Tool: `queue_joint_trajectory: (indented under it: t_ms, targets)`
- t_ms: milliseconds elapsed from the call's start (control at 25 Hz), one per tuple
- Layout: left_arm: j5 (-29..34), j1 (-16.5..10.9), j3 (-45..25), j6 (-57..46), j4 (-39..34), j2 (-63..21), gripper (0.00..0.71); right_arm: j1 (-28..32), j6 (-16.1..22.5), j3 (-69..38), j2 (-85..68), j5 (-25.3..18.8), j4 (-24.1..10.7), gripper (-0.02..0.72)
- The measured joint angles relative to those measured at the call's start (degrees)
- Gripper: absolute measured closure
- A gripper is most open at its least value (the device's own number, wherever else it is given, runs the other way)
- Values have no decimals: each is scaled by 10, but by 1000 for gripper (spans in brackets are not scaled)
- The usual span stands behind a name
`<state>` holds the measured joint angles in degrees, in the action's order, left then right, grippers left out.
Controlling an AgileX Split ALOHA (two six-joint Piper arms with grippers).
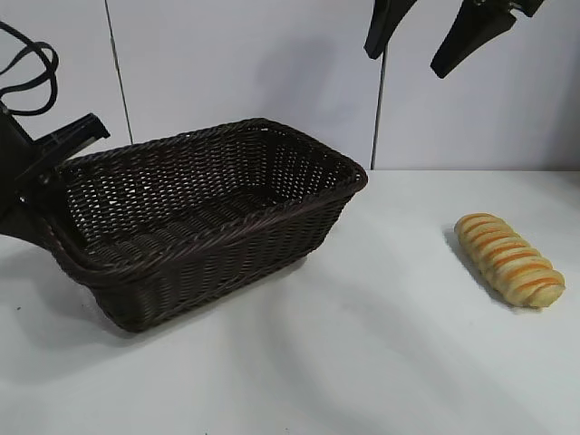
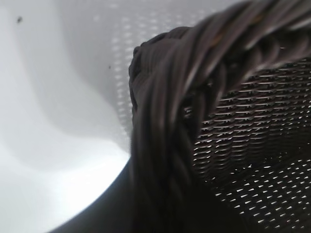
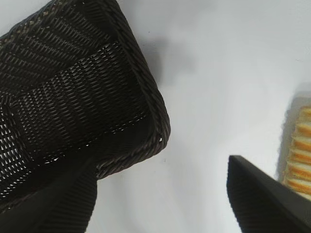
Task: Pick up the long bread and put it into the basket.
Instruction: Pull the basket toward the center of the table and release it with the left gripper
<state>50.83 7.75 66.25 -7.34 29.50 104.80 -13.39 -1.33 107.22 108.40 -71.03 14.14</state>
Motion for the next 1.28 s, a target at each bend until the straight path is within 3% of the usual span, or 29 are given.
queue_joint_trajectory:
  t_ms: [440,1280]
  targets:
    - [127,0,155,133,-6,104,613,0,0,0,0,0,0,164]
    - [102,0,181,179,-11,147,613,0,0,0,0,1,4,164]
